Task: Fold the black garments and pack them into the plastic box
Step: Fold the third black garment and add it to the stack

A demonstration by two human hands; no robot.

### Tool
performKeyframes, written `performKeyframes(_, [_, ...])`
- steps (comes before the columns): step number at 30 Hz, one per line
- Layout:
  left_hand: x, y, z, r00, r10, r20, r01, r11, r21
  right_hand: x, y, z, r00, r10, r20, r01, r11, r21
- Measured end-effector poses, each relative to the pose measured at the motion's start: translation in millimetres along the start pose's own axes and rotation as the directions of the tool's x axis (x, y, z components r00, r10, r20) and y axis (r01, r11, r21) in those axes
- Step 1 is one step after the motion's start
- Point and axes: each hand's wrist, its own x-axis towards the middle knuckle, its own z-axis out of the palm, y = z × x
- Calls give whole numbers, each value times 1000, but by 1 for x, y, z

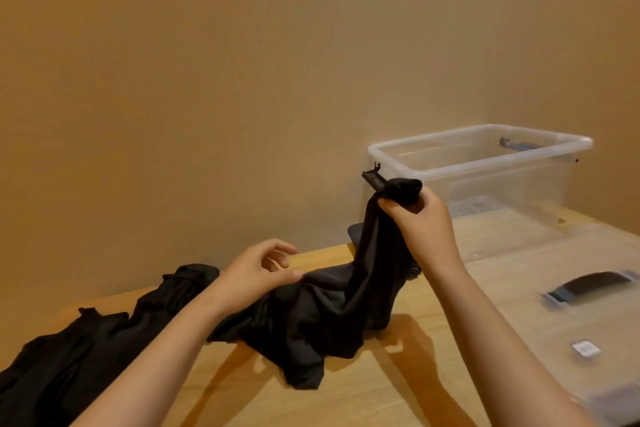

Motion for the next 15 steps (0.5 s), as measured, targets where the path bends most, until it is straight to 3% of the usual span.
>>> performKeyframes(5, [-24,-45,24,998,-52,35,51,998,21,-17,31,11,992,83,93,-41,920,-390])
performKeyframes(9, [-33,-84,31,979,-52,-196,85,983,162,-40,48,39,966,118,229,8,874,-486])
performKeyframes(12, [-33,-112,35,913,-37,-406,172,938,302,-61,56,68,870,173,463,110,845,-523])
performKeyframes(15, [-31,-136,37,887,-182,-425,326,898,296,-79,60,95,749,271,605,201,777,-597])
